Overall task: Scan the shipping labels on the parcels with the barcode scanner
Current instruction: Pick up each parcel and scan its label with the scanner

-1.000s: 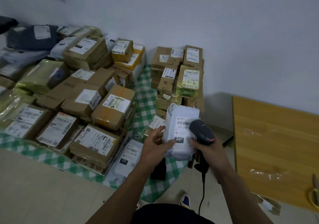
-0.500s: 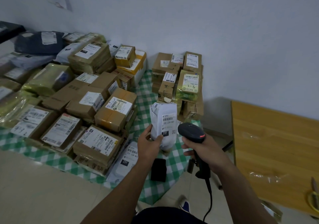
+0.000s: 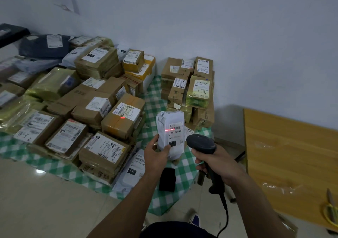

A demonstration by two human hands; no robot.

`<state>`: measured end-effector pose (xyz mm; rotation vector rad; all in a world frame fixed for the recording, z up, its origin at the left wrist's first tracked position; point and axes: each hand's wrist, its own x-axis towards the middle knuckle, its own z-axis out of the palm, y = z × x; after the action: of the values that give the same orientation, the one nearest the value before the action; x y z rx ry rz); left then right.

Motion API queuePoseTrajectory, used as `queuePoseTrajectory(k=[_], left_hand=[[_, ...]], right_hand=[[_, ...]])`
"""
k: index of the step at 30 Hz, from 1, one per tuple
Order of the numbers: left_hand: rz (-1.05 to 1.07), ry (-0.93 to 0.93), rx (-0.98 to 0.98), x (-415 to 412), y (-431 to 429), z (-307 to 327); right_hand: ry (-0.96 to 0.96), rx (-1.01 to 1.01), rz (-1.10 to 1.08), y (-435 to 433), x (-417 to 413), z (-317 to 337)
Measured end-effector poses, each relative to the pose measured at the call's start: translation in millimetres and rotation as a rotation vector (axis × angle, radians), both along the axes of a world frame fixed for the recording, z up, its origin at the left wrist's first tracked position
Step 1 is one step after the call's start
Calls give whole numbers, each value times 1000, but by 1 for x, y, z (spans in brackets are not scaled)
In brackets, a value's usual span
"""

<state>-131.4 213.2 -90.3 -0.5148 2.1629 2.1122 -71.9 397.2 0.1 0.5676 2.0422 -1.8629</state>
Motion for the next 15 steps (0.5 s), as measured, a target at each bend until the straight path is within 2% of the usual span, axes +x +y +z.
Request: queuePoseTrajectory(k=[15], left_hand=[[19, 12, 0, 9, -9, 3]], right_hand=[[1, -9, 14, -5, 4, 5]])
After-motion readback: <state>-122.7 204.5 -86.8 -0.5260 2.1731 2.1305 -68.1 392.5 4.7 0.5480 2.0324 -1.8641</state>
